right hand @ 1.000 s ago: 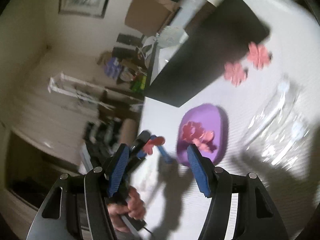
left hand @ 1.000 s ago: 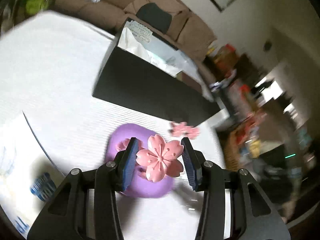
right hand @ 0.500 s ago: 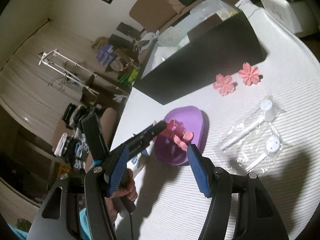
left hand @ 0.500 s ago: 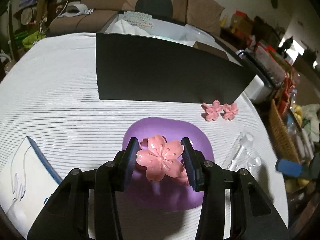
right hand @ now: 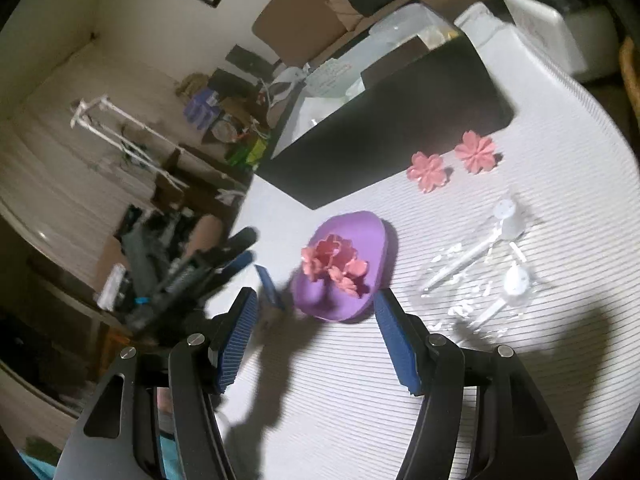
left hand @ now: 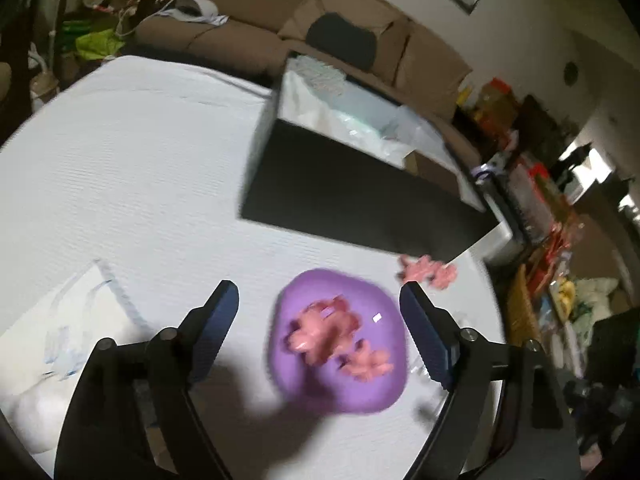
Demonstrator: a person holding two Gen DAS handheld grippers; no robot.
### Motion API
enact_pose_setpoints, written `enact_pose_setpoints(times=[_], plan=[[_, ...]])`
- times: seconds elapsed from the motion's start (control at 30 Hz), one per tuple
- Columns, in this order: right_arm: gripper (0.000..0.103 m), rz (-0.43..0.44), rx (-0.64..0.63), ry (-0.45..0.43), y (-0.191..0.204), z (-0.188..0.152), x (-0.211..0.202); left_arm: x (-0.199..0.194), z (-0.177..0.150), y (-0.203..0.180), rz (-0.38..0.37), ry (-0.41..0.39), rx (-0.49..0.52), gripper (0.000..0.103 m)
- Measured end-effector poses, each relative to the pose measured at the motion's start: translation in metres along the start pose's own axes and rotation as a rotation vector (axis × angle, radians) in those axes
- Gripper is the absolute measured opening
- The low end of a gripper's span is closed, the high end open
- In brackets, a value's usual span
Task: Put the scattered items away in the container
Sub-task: 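Lower the flower onto the purple plate and open the left tool, then grasp a pink flower beside the plate with the right tool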
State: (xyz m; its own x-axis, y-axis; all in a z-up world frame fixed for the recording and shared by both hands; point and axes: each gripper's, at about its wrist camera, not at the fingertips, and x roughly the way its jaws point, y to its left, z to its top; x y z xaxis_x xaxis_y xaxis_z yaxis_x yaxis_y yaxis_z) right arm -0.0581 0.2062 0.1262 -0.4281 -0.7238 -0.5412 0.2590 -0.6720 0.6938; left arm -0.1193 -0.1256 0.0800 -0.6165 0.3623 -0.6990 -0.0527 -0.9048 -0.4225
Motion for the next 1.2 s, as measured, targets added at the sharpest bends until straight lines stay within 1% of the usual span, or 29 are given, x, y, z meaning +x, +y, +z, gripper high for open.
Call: enact_pose_setpoints(times=[0.07,0.1,0.13,0.23,0.3,0.37,0.43,0.5,0.57,0.7,0.8,0.87,0.93,1.0,1.07,1.2], plan=[[0.065,-0.040,-0.038,0.011,0.005,-0.002,0.003,-0.006,-0.007,0.002,0.017,0.021,0.005,0.081],[0.065,-0.070,-0.058,0.018,0.008,-0.003,0.006,-0.007,-0.012,0.001,0.028,0.038,0.024,0.081],[0.065,-0.112,-0.091,0.034,0.012,-0.004,0.012,-0.007,-0.017,-0.004,0.044,0.046,0.059,0.081],[0.065,-0.191,-0.185,0.059,0.023,-0.006,0.028,0.002,-0.033,-0.020,0.109,0.077,0.162,0.081],[0.065,-0.217,-0.227,0.073,0.029,-0.008,0.038,0.008,-0.043,-0.028,0.121,0.098,0.194,0.081],[0.064,-0.240,-0.258,0.082,0.032,-0.008,0.047,0.012,-0.052,-0.033,0.132,0.113,0.215,0.081],[0.064,-0.262,-0.281,0.096,0.032,-0.009,0.059,0.015,-0.060,-0.034,0.158,0.127,0.233,0.081],[0.064,-0.290,-0.309,0.106,0.032,-0.009,0.071,0.015,-0.063,-0.033,0.173,0.127,0.231,0.081],[0.064,-0.321,-0.327,0.112,0.031,-0.010,0.080,0.017,-0.064,-0.030,0.173,0.130,0.222,0.081],[0.064,-0.337,-0.318,0.146,0.025,-0.010,0.095,0.021,-0.064,-0.027,0.178,0.143,0.208,0.081],[0.064,-0.387,-0.312,0.154,0.016,-0.002,0.106,0.025,-0.062,-0.027,0.180,0.149,0.212,0.081],[0.058,-0.390,-0.277,0.158,0.006,0.010,0.111,0.029,-0.062,-0.029,0.180,0.160,0.221,0.081],[0.046,-0.391,-0.236,0.159,-0.006,0.028,0.118,0.033,-0.062,-0.032,0.179,0.170,0.238,0.081],[0.045,-0.395,-0.219,0.160,-0.012,0.042,0.124,0.037,-0.062,-0.037,0.177,0.177,0.258,0.081],[0.044,-0.383,-0.220,0.187,-0.014,0.048,0.135,0.042,-0.062,-0.042,0.169,0.183,0.274,0.081],[0.043,-0.432,-0.280,0.244,-0.013,0.050,0.159,0.053,-0.063,-0.045,0.164,0.206,0.290,0.081]])
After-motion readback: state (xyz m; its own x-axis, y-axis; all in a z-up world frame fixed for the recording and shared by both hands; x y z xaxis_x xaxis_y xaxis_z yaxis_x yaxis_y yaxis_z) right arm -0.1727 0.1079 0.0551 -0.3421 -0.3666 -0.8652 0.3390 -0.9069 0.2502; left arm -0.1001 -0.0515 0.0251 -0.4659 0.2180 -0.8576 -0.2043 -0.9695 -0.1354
